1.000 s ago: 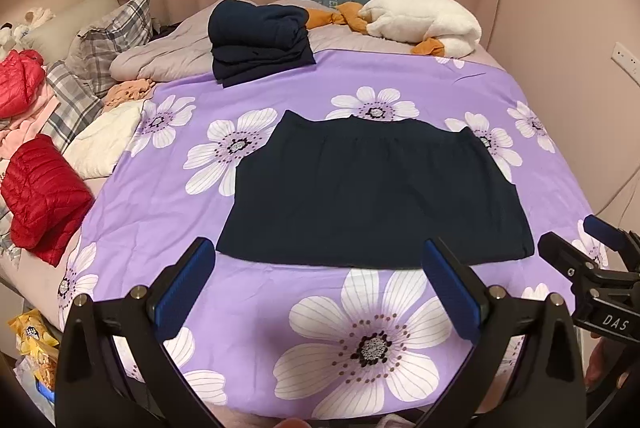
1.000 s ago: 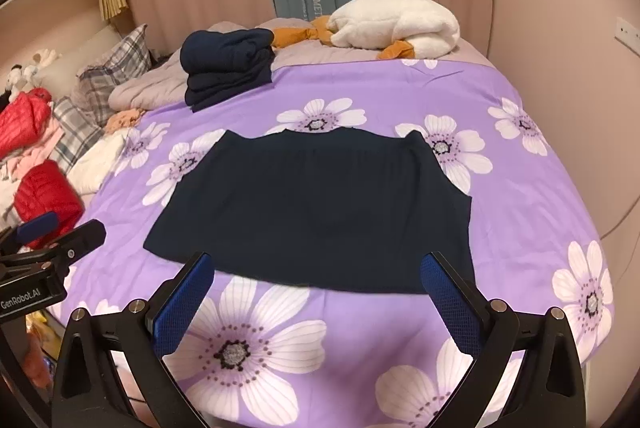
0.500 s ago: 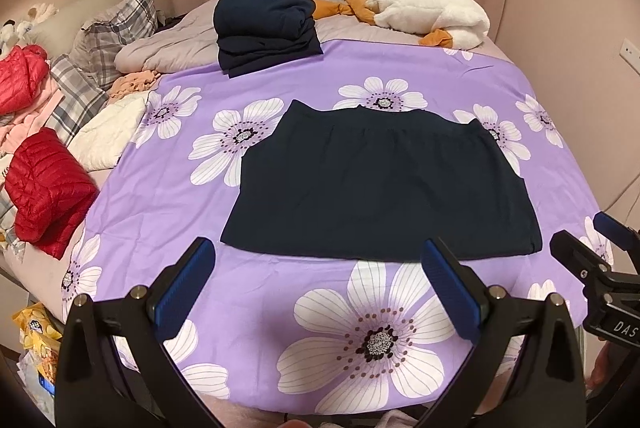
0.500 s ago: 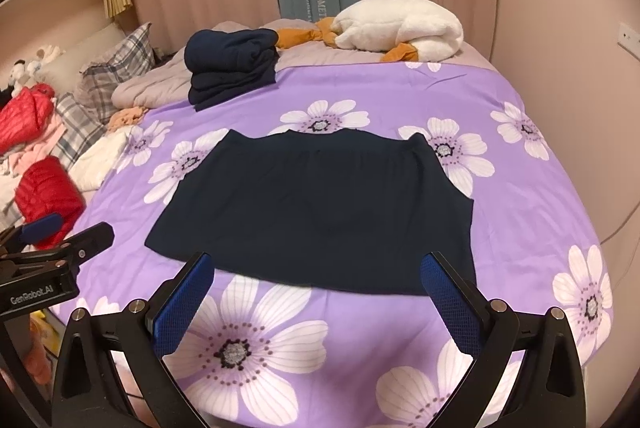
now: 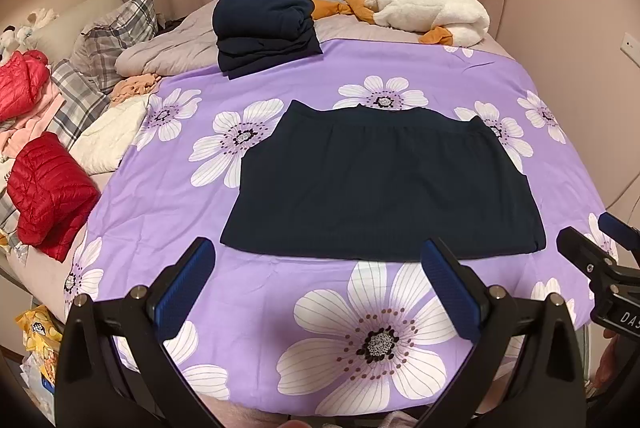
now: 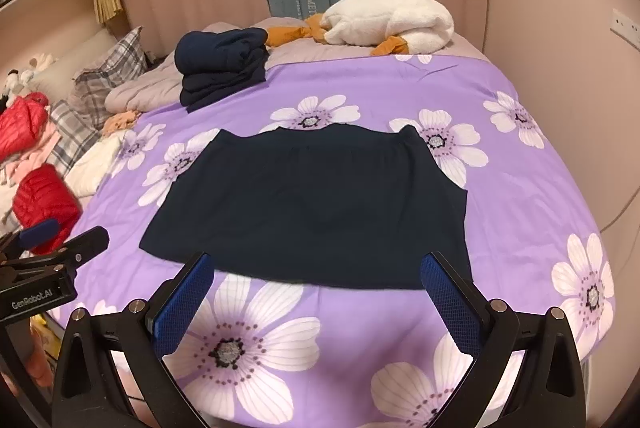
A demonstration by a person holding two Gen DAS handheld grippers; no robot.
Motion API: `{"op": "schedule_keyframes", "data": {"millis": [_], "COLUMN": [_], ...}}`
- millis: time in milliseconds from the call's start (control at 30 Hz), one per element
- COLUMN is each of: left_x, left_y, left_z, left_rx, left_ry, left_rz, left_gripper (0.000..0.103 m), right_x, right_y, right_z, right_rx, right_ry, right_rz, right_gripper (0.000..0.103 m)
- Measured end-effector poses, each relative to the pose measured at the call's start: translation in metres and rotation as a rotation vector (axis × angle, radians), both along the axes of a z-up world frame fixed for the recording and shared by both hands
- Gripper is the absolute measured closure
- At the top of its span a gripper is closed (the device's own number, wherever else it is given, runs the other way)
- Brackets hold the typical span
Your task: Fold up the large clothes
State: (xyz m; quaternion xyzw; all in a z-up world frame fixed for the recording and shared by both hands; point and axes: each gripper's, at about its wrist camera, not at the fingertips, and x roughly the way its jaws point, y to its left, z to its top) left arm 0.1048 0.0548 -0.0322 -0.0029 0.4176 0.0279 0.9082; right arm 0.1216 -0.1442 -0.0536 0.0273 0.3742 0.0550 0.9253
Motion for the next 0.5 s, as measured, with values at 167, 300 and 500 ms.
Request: {"op": "schedule_keyframes", "data": {"millis": [167, 300, 500], "left_x": [0.0012, 0.0011, 0.0006], "left_y": [-0.0006, -0.0012, -0.0011], "left_z": [-0.0001, 0.0008, 0.0014], "left_rx": [0.005, 0.005, 0.006], "left_ry": [-0.006, -0.006, -0.009], "left_rz": [0.000, -0.002, -0.001], "left_gripper": [0.000, 0.000, 0.000], "right_x": [-0.0016, -0.0003, 0.0002], "right_y": [-0.0004, -0.0001, -0.0009], "right_z": [-0.0005, -0.0006, -0.0006], "right_rx": [0.004, 0.005, 0.003], "right_ry": [-0.004, -0.005, -0.007], "right_rz": [0.002, 0.000, 0.002], "right_gripper": [0.001, 0.001, 0.001]}}
